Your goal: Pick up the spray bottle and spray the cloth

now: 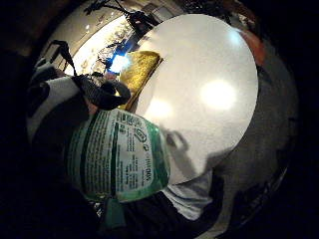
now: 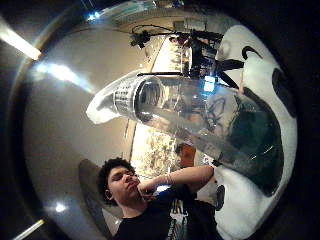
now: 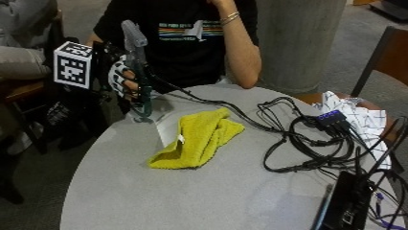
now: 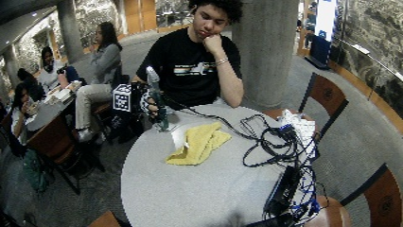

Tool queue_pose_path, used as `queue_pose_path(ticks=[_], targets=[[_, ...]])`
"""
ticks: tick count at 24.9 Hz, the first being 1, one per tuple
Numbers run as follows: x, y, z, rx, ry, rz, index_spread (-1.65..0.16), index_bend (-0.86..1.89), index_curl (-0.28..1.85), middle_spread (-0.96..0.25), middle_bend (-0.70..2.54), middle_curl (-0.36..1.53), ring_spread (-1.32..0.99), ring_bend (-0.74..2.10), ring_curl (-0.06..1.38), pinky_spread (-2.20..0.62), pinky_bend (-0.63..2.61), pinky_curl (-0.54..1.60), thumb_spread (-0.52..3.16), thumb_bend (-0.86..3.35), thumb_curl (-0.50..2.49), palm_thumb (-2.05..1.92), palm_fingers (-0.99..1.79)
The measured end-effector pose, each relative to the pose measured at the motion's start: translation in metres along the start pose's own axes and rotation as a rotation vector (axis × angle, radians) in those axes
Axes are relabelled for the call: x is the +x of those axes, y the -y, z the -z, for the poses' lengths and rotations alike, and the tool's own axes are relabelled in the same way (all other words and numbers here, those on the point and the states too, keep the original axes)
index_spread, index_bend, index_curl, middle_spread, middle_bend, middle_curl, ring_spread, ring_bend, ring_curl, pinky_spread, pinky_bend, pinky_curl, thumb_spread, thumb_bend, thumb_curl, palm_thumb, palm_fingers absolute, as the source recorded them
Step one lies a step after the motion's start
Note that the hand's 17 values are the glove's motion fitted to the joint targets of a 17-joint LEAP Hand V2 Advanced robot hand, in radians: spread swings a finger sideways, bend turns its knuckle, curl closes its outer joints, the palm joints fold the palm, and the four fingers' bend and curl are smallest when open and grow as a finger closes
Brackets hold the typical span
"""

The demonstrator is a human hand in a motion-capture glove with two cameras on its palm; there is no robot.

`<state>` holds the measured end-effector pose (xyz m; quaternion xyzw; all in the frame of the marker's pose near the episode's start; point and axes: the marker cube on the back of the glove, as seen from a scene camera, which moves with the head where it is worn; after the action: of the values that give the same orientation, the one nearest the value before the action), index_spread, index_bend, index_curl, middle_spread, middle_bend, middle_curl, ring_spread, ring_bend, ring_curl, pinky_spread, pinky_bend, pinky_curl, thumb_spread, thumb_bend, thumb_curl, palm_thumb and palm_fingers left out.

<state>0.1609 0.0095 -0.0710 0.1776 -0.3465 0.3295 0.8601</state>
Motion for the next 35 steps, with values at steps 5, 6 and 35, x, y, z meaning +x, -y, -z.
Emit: queue_pose_path(ticks=[5,6,35], targets=[[-0.009,0.009,0.006,-0.085,-0.165,-0.043,-0.17,0.18,0.47,-0.04,0.22,0.46,-0.01,0.31,0.36,0.15,0.3,0.34,0.41,-0.04,0.65,1.09,1.18],[-0.01,0.012,0.007,-0.109,-0.196,-0.06,-0.17,0.18,0.47,-0.04,0.22,0.46,-0.01,0.32,0.36,0.15,0.31,0.35,0.4,-0.03,0.65,1.09,1.18],[0.001,0.031,-0.005,-0.473,-0.533,-0.368,-0.17,0.17,0.5,-0.04,0.27,0.49,-0.01,0.41,0.39,0.08,0.34,0.37,0.52,-0.04,0.67,0.96,1.18]])
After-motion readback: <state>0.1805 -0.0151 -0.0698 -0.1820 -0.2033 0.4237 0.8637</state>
